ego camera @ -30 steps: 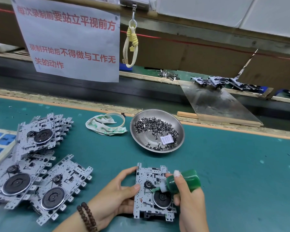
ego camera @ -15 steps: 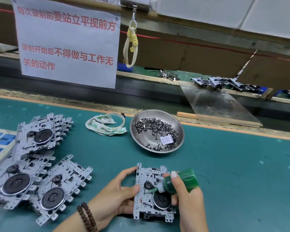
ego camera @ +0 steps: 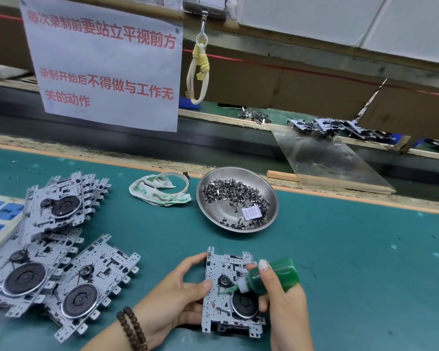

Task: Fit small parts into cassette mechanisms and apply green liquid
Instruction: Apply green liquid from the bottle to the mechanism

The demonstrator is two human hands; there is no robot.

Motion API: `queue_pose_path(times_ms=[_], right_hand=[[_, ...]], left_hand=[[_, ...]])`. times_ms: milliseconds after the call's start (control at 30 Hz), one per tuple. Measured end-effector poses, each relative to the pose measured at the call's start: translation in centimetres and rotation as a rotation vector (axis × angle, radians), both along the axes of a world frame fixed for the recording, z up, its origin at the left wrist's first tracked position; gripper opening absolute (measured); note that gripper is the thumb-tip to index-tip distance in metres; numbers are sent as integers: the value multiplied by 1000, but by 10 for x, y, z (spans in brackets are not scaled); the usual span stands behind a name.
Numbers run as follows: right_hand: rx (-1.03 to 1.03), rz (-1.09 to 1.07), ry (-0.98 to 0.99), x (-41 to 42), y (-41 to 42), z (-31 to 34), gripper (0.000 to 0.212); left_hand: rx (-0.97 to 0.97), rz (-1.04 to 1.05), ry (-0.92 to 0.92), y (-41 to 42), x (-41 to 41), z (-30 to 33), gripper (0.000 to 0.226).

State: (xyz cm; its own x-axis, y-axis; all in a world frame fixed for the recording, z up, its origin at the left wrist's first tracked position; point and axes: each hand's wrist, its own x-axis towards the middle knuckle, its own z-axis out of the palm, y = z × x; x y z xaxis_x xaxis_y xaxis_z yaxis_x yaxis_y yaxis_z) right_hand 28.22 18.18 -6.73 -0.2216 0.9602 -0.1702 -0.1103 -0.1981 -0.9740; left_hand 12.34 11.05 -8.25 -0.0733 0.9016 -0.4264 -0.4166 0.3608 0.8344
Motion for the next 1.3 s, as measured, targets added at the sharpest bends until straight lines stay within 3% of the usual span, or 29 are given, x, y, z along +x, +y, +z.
queue_pose_path(times_ms=[400, 600, 967, 1300], right_hand=[[-3, -43, 17, -1, 0, 0, 25], [3, -27, 0, 0, 0, -2, 36], [0, -60, -11, -1, 0, 3, 21], [3, -10, -15, 1, 1, -1, 35]], left_hand=[[-7, 16, -11, 0, 0, -1, 49], [-3, 9, -15, -1, 0, -1, 53], [-2, 2, -28, 0, -1, -1, 51], [9, -2, -35, 2, 0, -1, 55]])
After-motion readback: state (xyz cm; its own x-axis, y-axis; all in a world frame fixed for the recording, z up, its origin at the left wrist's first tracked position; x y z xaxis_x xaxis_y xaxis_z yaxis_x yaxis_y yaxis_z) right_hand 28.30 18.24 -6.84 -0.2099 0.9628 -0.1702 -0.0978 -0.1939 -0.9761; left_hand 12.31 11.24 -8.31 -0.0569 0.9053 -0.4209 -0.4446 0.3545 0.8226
